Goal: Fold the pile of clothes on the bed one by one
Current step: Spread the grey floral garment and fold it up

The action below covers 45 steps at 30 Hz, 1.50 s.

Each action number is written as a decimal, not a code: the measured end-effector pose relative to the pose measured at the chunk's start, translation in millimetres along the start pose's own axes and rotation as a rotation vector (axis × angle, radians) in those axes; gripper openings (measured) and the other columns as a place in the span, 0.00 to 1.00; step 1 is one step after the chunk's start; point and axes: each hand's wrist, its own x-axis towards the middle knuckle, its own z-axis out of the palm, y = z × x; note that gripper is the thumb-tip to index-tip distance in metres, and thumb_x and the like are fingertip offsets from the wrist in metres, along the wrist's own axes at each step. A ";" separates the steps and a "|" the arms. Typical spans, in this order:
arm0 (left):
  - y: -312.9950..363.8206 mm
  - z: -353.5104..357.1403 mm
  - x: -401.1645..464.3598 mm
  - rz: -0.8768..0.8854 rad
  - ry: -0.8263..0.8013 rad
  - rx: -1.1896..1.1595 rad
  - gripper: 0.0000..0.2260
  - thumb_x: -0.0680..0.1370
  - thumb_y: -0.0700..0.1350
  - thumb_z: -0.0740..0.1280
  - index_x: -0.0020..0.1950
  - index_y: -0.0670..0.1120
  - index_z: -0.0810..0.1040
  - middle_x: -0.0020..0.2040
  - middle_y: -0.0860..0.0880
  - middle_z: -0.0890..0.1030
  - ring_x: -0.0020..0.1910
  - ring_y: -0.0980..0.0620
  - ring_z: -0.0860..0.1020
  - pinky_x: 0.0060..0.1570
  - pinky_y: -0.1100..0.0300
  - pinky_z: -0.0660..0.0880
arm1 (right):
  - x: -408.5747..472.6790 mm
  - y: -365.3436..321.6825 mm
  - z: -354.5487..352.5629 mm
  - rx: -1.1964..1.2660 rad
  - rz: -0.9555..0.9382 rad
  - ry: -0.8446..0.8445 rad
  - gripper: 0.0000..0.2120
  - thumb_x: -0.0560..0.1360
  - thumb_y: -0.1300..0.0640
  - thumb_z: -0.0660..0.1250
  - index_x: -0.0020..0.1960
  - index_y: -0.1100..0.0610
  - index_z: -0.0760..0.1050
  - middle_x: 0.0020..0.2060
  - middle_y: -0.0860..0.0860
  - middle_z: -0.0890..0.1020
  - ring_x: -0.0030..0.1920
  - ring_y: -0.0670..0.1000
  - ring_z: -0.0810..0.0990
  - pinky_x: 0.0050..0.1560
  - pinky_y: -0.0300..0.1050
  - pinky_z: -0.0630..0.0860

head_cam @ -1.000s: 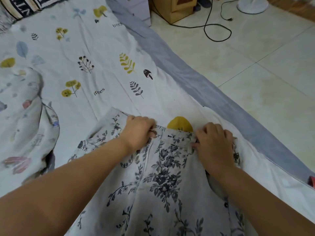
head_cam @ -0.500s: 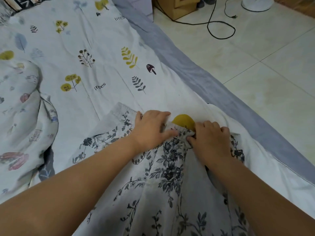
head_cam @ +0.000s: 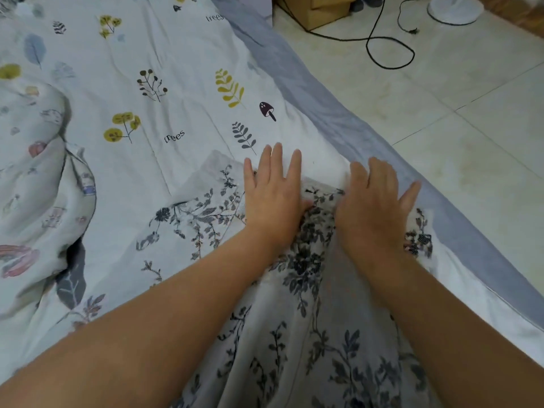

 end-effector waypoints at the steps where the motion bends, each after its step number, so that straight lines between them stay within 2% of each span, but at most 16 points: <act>1: -1.4 2.7 -10.9 -0.015 0.079 0.019 0.32 0.78 0.60 0.54 0.76 0.47 0.49 0.77 0.40 0.50 0.76 0.41 0.47 0.70 0.43 0.38 | -12.4 -5.7 2.8 0.024 -0.055 0.064 0.22 0.77 0.57 0.57 0.70 0.60 0.63 0.71 0.60 0.65 0.73 0.59 0.59 0.69 0.67 0.43; 3: -12.1 10.3 -35.0 -0.022 0.131 0.039 0.32 0.77 0.62 0.47 0.76 0.48 0.47 0.77 0.40 0.49 0.75 0.37 0.45 0.68 0.39 0.40 | -37.8 -9.8 13.4 0.025 -0.164 0.055 0.28 0.77 0.47 0.51 0.73 0.59 0.58 0.74 0.58 0.59 0.74 0.58 0.55 0.70 0.65 0.41; 6: -45.2 31.4 -62.5 -0.121 -0.192 0.057 0.33 0.72 0.68 0.34 0.73 0.56 0.31 0.74 0.44 0.31 0.69 0.38 0.29 0.66 0.37 0.31 | -57.6 8.4 45.3 -0.093 -0.224 -0.174 0.33 0.77 0.35 0.41 0.76 0.52 0.52 0.75 0.52 0.49 0.74 0.51 0.45 0.70 0.62 0.39; 8: -57.4 42.8 -66.5 -0.165 -0.286 0.044 0.32 0.70 0.68 0.30 0.71 0.58 0.28 0.72 0.46 0.28 0.69 0.39 0.27 0.68 0.37 0.32 | -56.1 19.3 59.3 -0.128 -0.225 -0.213 0.34 0.77 0.33 0.38 0.75 0.51 0.55 0.74 0.51 0.52 0.74 0.51 0.47 0.70 0.61 0.40; 11: -57.3 46.0 -60.2 -0.158 -0.326 0.015 0.29 0.74 0.68 0.35 0.69 0.58 0.26 0.70 0.46 0.26 0.71 0.38 0.29 0.68 0.38 0.32 | -51.9 16.1 61.3 -0.167 -0.213 -0.245 0.33 0.76 0.34 0.41 0.74 0.52 0.56 0.74 0.52 0.56 0.74 0.54 0.54 0.70 0.60 0.38; 13: -56.7 41.7 -57.3 -0.147 -0.376 0.021 0.30 0.75 0.67 0.38 0.70 0.58 0.27 0.72 0.46 0.27 0.71 0.37 0.30 0.68 0.38 0.32 | -52.5 14.5 58.6 -0.186 -0.191 -0.271 0.34 0.75 0.33 0.39 0.75 0.51 0.53 0.74 0.51 0.55 0.75 0.54 0.53 0.70 0.61 0.35; 17: -58.3 15.5 -56.5 -0.117 -0.481 -0.047 0.31 0.78 0.64 0.45 0.76 0.54 0.38 0.75 0.44 0.32 0.73 0.37 0.34 0.70 0.39 0.36 | -51.1 6.3 39.8 -0.242 -0.171 -0.370 0.33 0.76 0.34 0.36 0.74 0.48 0.32 0.75 0.50 0.36 0.75 0.53 0.35 0.68 0.64 0.31; 18: -59.5 5.6 -58.9 -0.105 -0.465 -0.083 0.29 0.79 0.61 0.49 0.77 0.51 0.45 0.76 0.44 0.37 0.74 0.37 0.38 0.72 0.40 0.38 | -51.5 1.0 30.9 -0.249 -0.151 -0.403 0.33 0.77 0.35 0.39 0.75 0.49 0.33 0.75 0.50 0.36 0.75 0.54 0.35 0.69 0.65 0.34; 20: -64.5 -16.2 -69.2 -0.096 -0.352 -0.148 0.22 0.80 0.52 0.55 0.72 0.46 0.62 0.76 0.43 0.54 0.75 0.41 0.52 0.73 0.43 0.47 | -53.9 -14.8 12.7 -0.220 -0.086 -0.414 0.31 0.79 0.38 0.44 0.77 0.51 0.43 0.77 0.52 0.43 0.76 0.54 0.40 0.71 0.65 0.39; 22: -72.7 -37.1 -85.8 -0.109 -0.242 -0.206 0.15 0.78 0.46 0.57 0.62 0.44 0.72 0.66 0.44 0.71 0.65 0.44 0.68 0.68 0.49 0.59 | -59.1 -34.4 -5.1 -0.109 -0.023 -0.349 0.26 0.79 0.42 0.50 0.73 0.54 0.60 0.73 0.55 0.60 0.75 0.55 0.52 0.71 0.63 0.47; 24: -82.8 -56.6 -106.2 -0.138 -0.204 -0.263 0.11 0.78 0.43 0.56 0.53 0.43 0.76 0.52 0.45 0.78 0.52 0.44 0.75 0.55 0.54 0.68 | -68.2 -55.2 -20.4 0.046 -0.028 -0.236 0.18 0.79 0.49 0.55 0.63 0.58 0.70 0.63 0.57 0.72 0.66 0.57 0.66 0.68 0.59 0.57; 27: -100.7 -83.4 -138.4 -0.209 -0.175 -0.366 0.09 0.79 0.42 0.55 0.44 0.42 0.73 0.41 0.46 0.75 0.42 0.45 0.75 0.41 0.56 0.69 | -89.3 -87.6 -39.1 0.139 -0.220 -0.183 0.11 0.79 0.56 0.58 0.51 0.59 0.77 0.46 0.54 0.78 0.47 0.54 0.71 0.56 0.51 0.67; 30: -119.0 -106.9 -174.1 -0.258 -0.123 -0.395 0.10 0.79 0.41 0.55 0.49 0.40 0.75 0.45 0.44 0.78 0.44 0.44 0.75 0.42 0.56 0.69 | -123.3 -120.8 -54.2 0.254 -0.448 -0.233 0.08 0.77 0.59 0.60 0.43 0.58 0.77 0.36 0.50 0.74 0.40 0.52 0.70 0.46 0.49 0.72; 34: -147.8 -129.4 -231.4 -0.307 -0.071 -0.419 0.11 0.79 0.42 0.56 0.50 0.41 0.76 0.47 0.43 0.80 0.46 0.44 0.77 0.44 0.54 0.72 | -175.1 -162.4 -64.3 0.293 -0.604 -0.307 0.08 0.77 0.61 0.60 0.41 0.58 0.75 0.35 0.52 0.77 0.39 0.53 0.73 0.40 0.47 0.71; 38: -187.7 -135.8 -301.2 -0.385 -0.096 -0.377 0.11 0.79 0.43 0.57 0.50 0.42 0.77 0.48 0.44 0.80 0.48 0.45 0.77 0.41 0.58 0.67 | -228.9 -200.3 -60.2 0.268 -0.707 -0.417 0.08 0.77 0.61 0.58 0.43 0.59 0.75 0.37 0.53 0.78 0.39 0.53 0.73 0.39 0.46 0.71; 45: -280.2 -121.0 -439.8 -0.660 -0.193 -0.163 0.12 0.80 0.50 0.55 0.54 0.46 0.73 0.52 0.47 0.75 0.53 0.46 0.74 0.48 0.55 0.69 | -307.6 -259.3 -39.8 0.099 -0.828 -0.500 0.11 0.77 0.61 0.57 0.55 0.56 0.75 0.50 0.52 0.79 0.52 0.52 0.74 0.51 0.43 0.74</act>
